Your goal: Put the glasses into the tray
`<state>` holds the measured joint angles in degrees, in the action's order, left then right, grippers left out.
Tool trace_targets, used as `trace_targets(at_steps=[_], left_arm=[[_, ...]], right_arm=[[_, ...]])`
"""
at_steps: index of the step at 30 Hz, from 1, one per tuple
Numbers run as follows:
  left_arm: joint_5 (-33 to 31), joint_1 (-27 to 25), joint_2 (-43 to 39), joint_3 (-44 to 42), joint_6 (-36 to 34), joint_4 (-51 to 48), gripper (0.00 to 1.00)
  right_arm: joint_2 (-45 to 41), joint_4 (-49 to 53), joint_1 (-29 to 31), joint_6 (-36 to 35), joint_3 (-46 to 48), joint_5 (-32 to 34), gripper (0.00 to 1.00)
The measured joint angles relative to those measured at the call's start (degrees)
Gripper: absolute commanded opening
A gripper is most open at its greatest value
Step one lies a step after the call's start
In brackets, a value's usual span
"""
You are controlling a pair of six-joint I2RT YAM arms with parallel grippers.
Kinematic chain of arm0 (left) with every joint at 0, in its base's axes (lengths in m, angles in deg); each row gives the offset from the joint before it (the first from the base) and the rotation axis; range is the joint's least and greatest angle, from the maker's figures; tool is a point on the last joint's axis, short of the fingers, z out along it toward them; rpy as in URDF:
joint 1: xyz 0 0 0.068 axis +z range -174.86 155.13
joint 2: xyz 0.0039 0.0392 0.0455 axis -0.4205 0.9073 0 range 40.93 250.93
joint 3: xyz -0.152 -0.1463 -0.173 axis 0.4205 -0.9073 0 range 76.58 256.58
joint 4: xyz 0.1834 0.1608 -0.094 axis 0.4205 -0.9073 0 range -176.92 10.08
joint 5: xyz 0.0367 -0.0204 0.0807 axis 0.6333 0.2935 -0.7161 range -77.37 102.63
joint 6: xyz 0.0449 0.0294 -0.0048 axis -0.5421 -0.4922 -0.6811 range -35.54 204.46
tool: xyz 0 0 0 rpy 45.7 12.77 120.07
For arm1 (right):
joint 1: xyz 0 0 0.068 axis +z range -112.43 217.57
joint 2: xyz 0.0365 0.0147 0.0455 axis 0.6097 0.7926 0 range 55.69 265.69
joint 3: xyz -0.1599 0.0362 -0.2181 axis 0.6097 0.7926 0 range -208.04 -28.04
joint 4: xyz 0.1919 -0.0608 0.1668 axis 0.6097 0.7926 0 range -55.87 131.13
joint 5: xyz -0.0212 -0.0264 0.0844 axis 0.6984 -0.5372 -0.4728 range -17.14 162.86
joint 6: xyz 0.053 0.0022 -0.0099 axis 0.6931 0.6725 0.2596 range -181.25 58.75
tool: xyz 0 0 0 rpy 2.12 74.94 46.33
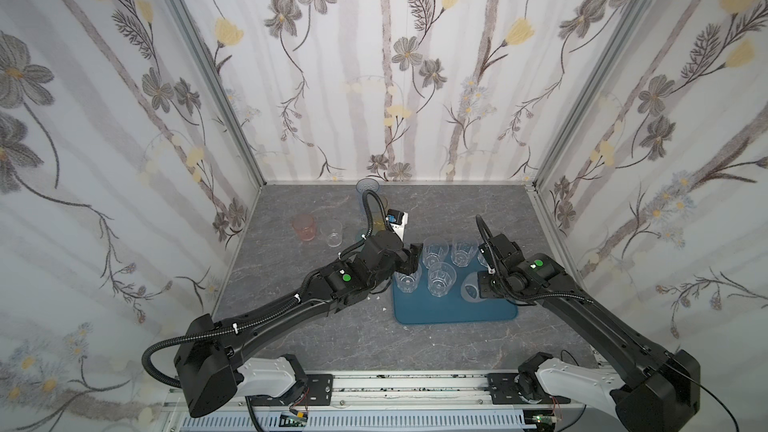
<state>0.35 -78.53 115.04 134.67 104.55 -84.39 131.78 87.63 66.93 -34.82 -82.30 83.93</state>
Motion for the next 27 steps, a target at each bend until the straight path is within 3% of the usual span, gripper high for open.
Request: trace_targets(at_steps=[13,27], left_arm=[[0.8,-0.3,0.4,-3.3,-0.2,2.1,0.67],[1.6,-0.3,2.0,-3.5,-1.1,3.1,0.67]], right_arm=[[12.7,-7.8,-4.7,-4.5,-2.7,-0.2,0.02],[17.5,-10.9,-5.3,-5.0,-4.7,0.7,0.1]])
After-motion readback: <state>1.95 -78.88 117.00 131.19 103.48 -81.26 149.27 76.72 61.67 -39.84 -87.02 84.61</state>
